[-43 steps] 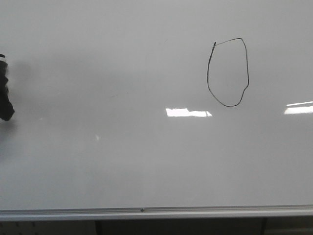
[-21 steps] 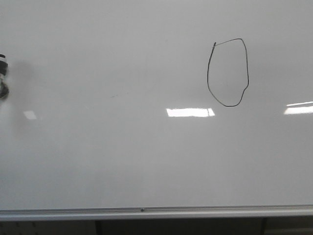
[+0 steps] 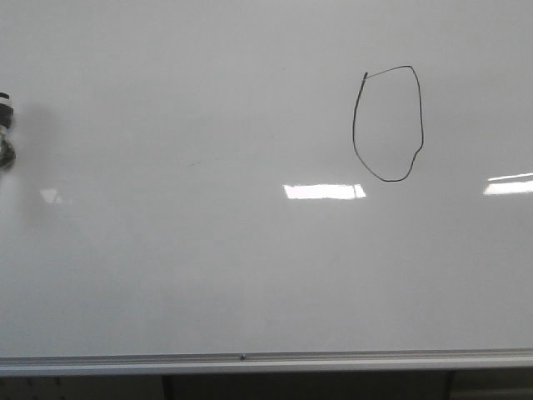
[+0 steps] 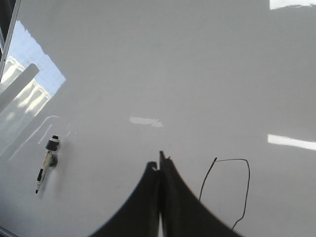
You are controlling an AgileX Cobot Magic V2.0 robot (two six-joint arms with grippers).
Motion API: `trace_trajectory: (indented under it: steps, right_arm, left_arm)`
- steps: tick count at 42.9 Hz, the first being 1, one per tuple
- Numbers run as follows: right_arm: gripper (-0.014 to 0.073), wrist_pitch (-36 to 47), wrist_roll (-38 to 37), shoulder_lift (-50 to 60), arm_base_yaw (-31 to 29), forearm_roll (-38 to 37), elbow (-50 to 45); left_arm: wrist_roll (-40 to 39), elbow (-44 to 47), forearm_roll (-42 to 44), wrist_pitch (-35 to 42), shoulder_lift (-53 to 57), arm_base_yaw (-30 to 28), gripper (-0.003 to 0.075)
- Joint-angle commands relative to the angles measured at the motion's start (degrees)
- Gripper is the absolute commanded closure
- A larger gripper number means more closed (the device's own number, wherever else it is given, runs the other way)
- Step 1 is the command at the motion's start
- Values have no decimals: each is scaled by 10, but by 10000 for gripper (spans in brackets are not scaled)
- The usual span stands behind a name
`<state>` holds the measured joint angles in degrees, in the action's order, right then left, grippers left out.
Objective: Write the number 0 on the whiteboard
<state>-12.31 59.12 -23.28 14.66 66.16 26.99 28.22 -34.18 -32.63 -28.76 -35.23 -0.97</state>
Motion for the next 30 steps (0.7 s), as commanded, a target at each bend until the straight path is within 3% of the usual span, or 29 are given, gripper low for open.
trace_trajectory:
  steps: [1, 16, 30]
  right_arm:
    - [662, 22, 5, -3, -3, 11, 14]
    - [662, 22, 5, -3, -3, 11, 14]
    - [662, 22, 5, -3, -3, 11, 14]
  left_arm:
    - [-2, 14, -21, 48, 58, 0, 740]
    - [-2, 60, -35, 26, 248, 0, 740]
    - [-2, 60, -35, 26, 262, 0, 740]
